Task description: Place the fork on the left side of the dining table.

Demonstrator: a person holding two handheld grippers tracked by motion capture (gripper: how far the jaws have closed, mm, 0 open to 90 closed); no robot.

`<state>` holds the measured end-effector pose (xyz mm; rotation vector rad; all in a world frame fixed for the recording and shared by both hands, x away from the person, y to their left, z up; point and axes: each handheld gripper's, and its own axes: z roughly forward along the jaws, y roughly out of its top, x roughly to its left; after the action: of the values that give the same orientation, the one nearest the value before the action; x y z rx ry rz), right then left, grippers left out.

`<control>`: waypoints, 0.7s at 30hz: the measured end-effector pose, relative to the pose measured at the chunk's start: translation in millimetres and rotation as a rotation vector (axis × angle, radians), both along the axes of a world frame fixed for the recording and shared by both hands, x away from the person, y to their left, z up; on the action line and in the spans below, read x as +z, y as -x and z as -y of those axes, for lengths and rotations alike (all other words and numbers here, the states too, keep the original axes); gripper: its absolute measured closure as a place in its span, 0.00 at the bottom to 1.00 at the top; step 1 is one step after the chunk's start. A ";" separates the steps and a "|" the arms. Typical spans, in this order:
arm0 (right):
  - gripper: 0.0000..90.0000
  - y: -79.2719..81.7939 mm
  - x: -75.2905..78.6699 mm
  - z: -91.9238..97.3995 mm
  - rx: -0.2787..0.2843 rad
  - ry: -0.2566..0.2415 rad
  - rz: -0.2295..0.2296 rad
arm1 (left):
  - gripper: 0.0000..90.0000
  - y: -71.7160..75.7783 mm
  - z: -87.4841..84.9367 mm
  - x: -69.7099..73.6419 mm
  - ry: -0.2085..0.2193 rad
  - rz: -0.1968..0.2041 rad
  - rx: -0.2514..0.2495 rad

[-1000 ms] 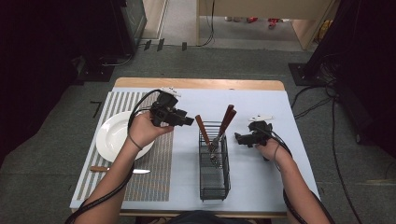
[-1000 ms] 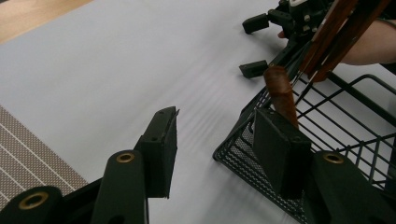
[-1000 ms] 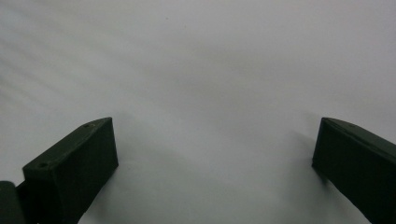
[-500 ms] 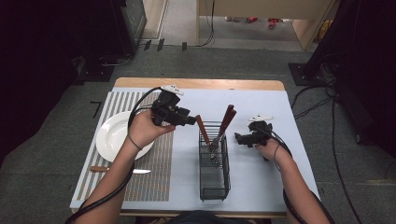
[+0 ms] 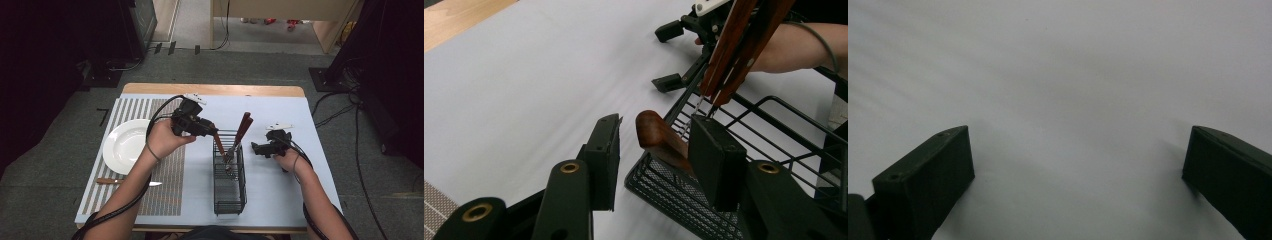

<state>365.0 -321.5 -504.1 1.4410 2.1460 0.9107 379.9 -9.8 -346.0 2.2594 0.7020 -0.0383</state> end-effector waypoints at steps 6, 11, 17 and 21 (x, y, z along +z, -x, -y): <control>0.00 0.0 0.0 0.0 0.000 0.001 0.000 | 0.70 -1.6 4.0 -3.4 0.006 -0.023 -0.016; 0.00 0.0 0.0 0.0 0.000 0.000 0.000 | 0.74 0.8 3.1 0.7 0.003 -0.017 -0.020; 0.00 0.1 0.0 0.0 0.000 0.000 0.000 | 0.79 5.2 -1.2 10.2 0.022 -0.020 -0.043; 0.00 0.1 0.0 0.0 0.000 0.000 0.000 | 0.82 8.0 -3.7 15.8 0.047 -0.043 -0.065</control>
<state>364.9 -321.5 -504.1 1.4405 2.1463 0.9105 371.9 -6.0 -330.2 2.2411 0.6430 -0.1335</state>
